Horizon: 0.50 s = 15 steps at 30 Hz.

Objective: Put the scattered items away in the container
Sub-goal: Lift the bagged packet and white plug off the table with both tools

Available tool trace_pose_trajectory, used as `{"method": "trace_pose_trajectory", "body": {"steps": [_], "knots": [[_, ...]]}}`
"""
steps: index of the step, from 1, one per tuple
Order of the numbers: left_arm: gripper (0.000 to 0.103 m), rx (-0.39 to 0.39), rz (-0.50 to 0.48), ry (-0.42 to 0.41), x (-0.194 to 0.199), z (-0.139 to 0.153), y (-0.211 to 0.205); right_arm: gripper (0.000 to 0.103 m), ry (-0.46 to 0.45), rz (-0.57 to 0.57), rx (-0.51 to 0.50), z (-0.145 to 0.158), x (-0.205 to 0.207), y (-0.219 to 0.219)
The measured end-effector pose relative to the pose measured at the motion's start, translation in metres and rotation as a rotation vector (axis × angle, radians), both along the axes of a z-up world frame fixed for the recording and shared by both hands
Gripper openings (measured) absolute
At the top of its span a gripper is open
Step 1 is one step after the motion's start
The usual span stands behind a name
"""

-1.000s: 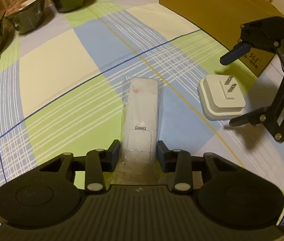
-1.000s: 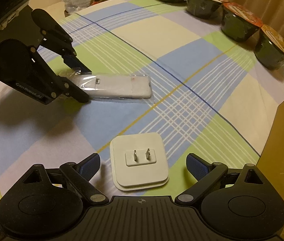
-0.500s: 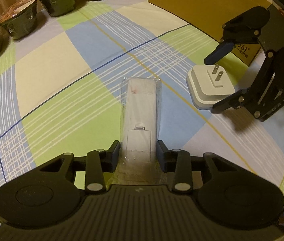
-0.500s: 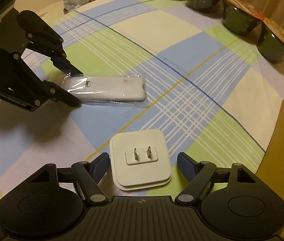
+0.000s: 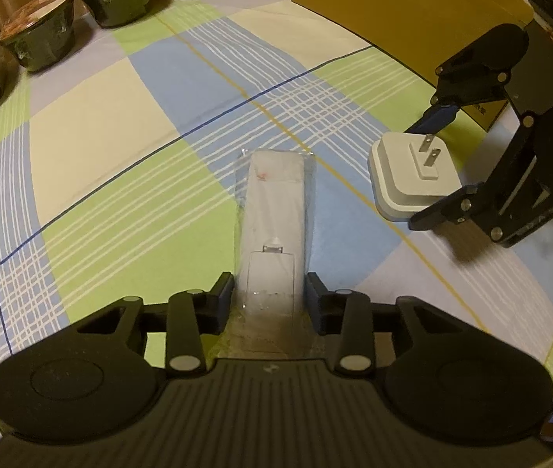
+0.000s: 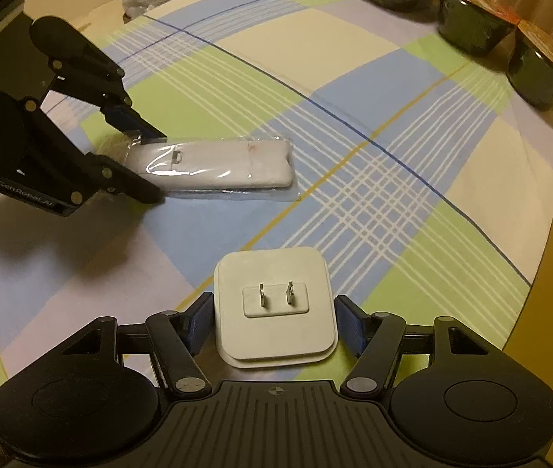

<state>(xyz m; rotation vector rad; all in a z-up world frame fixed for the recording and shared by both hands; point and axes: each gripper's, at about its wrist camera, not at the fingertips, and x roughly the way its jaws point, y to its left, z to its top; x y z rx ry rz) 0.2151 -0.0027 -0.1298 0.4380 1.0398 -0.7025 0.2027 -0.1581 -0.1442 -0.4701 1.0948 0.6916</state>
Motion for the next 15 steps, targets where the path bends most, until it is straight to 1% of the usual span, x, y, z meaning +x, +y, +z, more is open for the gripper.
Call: {"method": "trace_pose_trajectory", "body": {"steps": [3, 9, 15], "knots": [[0.033, -0.005, 0.001, 0.005, -0.004, 0.000, -0.002, 0.067, -0.024, -0.002, -0.017, 0.002, -0.008, 0.001], [0.033, -0.035, 0.005, 0.011, -0.019, 0.007, 0.000, 0.067, -0.048, -0.059, 0.001, 0.017, -0.022, -0.004], [0.033, -0.046, 0.023, -0.002, -0.032, 0.020, 0.002, 0.067, -0.074, -0.090, 0.023, 0.035, -0.036, -0.006]]}}
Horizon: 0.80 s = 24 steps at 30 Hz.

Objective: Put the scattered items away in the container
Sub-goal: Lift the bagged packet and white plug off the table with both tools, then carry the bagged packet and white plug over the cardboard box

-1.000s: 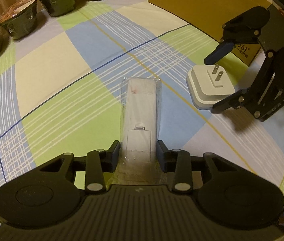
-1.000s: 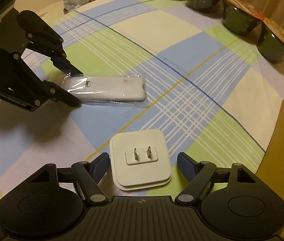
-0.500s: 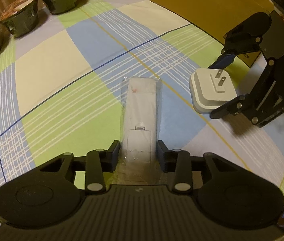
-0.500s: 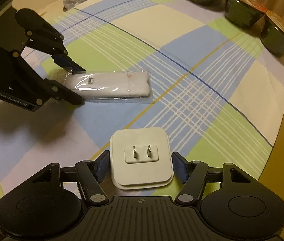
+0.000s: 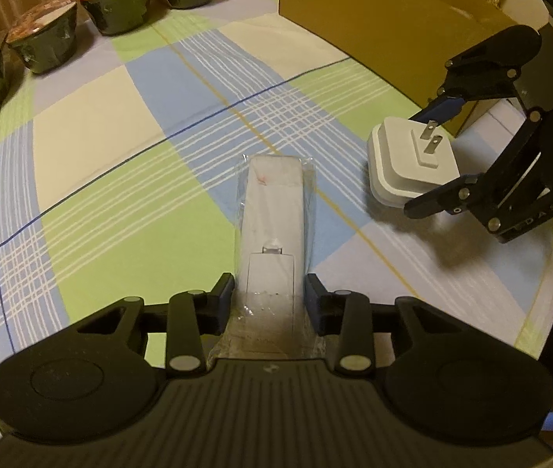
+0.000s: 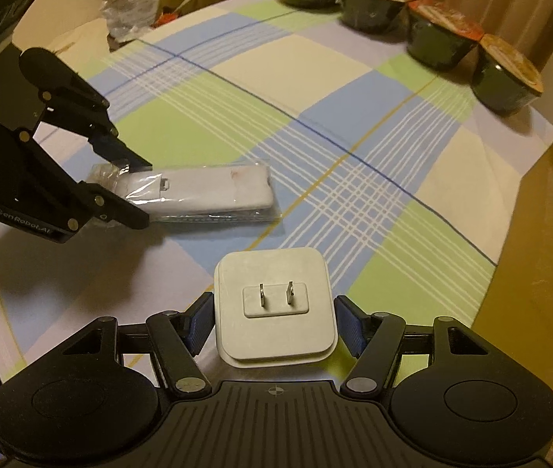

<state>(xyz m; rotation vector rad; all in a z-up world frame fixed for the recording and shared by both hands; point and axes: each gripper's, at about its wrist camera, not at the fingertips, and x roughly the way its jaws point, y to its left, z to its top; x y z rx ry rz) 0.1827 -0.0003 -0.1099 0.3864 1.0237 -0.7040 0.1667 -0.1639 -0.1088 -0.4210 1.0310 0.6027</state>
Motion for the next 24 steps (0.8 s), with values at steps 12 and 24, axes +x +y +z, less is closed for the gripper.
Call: {"method": "trace_pose_trajectory", "body": {"steps": [12, 24], "knots": [[0.033, -0.015, 0.050, -0.043, -0.027, 0.037, 0.001, 0.067, -0.057, -0.046, 0.041, 0.038, -0.035, -0.009], [0.033, -0.034, 0.069, -0.072, -0.065, 0.068, -0.013, 0.068, -0.108, -0.131, 0.084, 0.073, -0.071, -0.037]]}}
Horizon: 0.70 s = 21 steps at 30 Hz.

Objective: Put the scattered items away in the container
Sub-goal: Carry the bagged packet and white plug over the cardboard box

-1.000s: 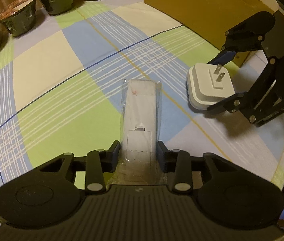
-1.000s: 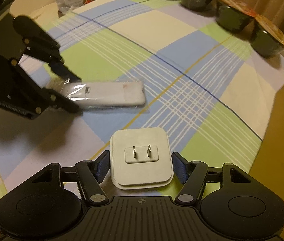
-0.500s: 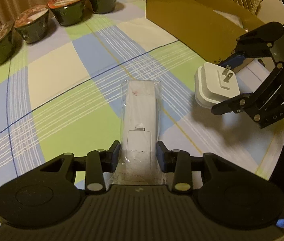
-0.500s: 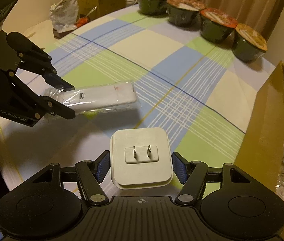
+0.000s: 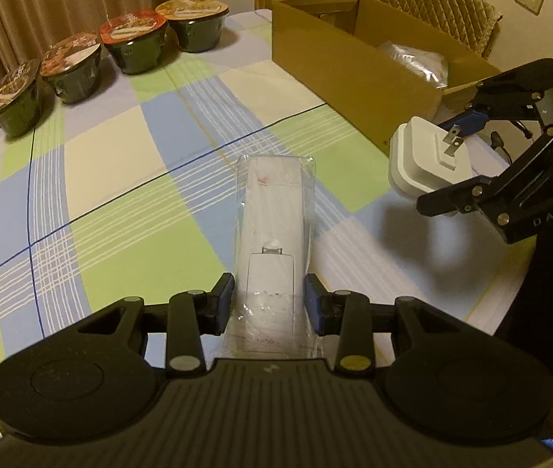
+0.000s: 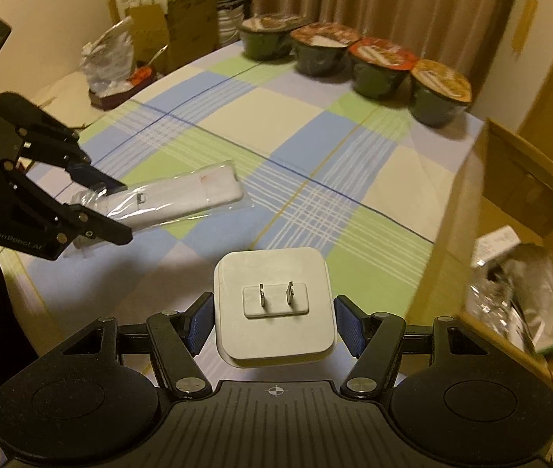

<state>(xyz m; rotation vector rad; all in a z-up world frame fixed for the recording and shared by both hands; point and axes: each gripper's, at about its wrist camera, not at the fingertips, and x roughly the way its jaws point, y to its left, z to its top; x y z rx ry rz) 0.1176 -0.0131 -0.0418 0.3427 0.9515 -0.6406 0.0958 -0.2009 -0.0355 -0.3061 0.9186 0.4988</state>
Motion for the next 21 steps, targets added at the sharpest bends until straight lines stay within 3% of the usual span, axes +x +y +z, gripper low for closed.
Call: {"method": "trace_pose_trajectory", "body": {"steps": [21], "knots": [[0.033, -0.075, -0.004, -0.025, -0.042, 0.035, -0.065, 0.068, -0.080, -0.158, 0.035, 0.046, -0.045, -0.066]]}}
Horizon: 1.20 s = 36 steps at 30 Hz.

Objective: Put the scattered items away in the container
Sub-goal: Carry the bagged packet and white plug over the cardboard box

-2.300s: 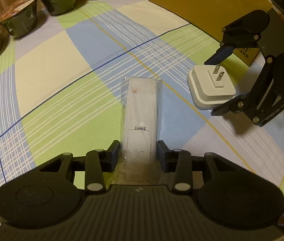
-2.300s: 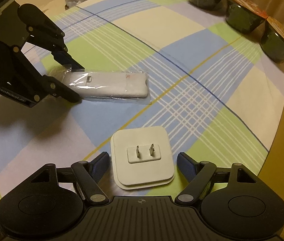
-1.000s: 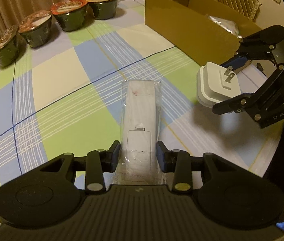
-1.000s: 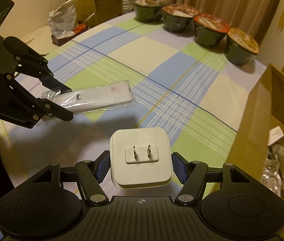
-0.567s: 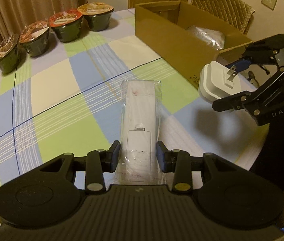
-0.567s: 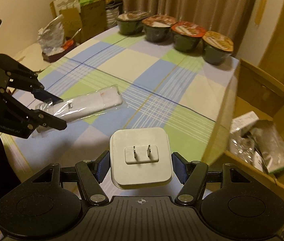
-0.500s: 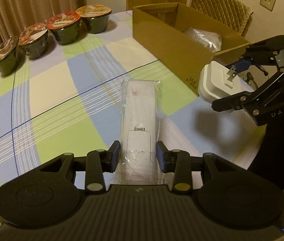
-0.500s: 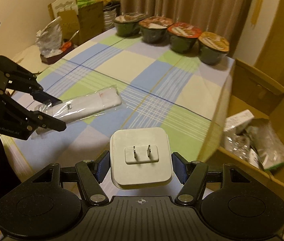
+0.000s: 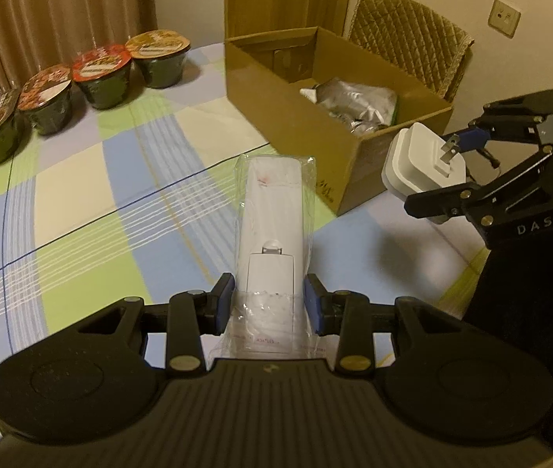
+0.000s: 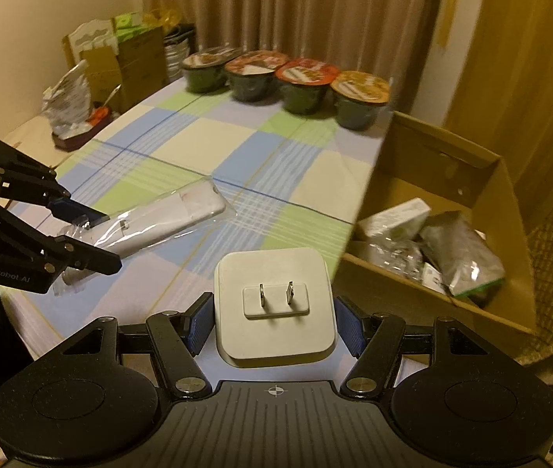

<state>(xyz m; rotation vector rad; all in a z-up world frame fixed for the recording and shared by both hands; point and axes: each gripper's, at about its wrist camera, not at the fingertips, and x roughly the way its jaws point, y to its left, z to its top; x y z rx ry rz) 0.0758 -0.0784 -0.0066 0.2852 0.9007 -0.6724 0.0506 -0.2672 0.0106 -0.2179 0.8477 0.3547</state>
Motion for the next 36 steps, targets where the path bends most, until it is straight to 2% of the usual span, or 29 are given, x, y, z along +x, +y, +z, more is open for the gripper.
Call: {"method": "trace_pose_trajectory", "body": {"steps": [19, 36], "knots": [[0.033, -0.055, -0.027, 0.009, 0.011, 0.018, -0.074, 0.068, -0.042, -0.178, 0.021, 0.022, -0.001, -0.080], [0.033, -0.124, 0.019, 0.036, 0.036, 0.027, -0.139, 0.068, -0.057, -0.240, 0.025, 0.028, 0.026, -0.120]]}}
